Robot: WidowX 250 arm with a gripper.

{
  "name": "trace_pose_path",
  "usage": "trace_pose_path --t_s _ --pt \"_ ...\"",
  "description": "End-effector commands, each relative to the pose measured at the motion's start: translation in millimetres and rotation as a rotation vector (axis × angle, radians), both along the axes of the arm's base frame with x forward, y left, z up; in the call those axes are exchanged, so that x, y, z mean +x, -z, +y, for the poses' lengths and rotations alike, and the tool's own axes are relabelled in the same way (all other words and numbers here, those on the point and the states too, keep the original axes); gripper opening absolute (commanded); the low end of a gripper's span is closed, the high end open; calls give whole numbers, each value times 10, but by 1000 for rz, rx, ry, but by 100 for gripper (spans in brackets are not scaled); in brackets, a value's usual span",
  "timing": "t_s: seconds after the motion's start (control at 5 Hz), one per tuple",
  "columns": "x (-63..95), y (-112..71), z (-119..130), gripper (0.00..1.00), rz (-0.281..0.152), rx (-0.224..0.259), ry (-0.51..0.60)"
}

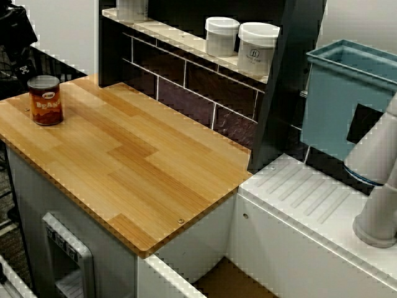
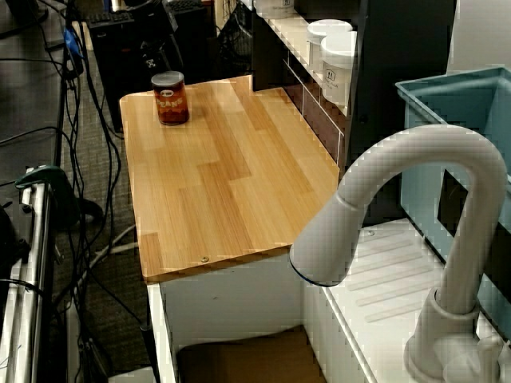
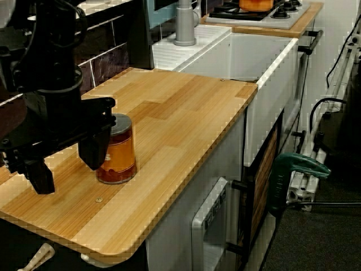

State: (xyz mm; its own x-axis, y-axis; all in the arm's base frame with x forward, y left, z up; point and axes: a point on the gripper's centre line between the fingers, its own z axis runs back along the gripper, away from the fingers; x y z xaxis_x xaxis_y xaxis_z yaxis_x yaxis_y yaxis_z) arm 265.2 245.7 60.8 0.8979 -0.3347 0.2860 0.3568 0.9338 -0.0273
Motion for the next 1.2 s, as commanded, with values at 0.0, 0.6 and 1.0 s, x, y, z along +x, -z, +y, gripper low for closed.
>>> trace_pose_path --t_s 0.0,0.6,1.0 --pt "-52 -237 -297 100 -41 -2 55" --pt "-35 -304 -771 100 -75 -61 5" --pt "-25 -263 -977 100 -83 -60 -30"
